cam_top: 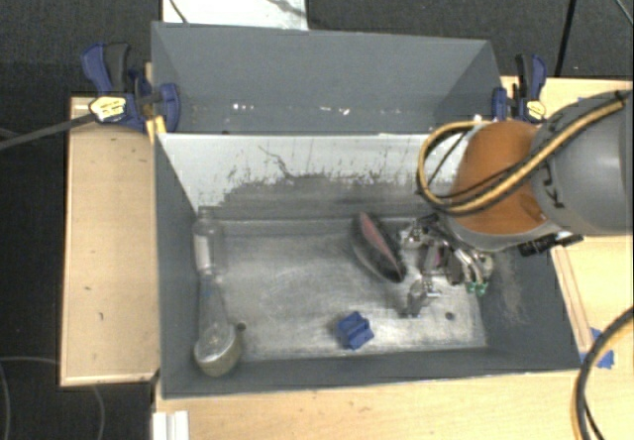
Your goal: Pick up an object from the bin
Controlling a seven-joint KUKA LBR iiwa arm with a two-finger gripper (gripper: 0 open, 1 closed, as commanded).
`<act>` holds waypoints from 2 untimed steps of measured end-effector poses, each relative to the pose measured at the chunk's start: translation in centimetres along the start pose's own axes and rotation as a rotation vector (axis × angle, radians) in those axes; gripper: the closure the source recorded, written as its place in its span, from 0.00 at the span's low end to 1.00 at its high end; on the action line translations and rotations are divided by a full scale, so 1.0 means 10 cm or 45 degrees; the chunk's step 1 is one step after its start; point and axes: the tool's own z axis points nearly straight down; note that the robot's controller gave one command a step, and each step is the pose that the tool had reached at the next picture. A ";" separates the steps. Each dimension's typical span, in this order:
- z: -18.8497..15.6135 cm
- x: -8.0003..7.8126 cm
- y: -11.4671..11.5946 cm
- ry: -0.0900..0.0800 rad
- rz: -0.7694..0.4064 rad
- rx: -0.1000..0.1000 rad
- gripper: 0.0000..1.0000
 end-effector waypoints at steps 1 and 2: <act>-0.12 -0.31 0.48 0.001 -0.404 -0.004 0.00; -0.11 -0.30 0.46 0.004 -0.404 -0.002 1.00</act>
Offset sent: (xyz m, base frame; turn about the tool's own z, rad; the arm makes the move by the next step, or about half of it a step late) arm 0.0297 0.0457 0.0106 -0.3156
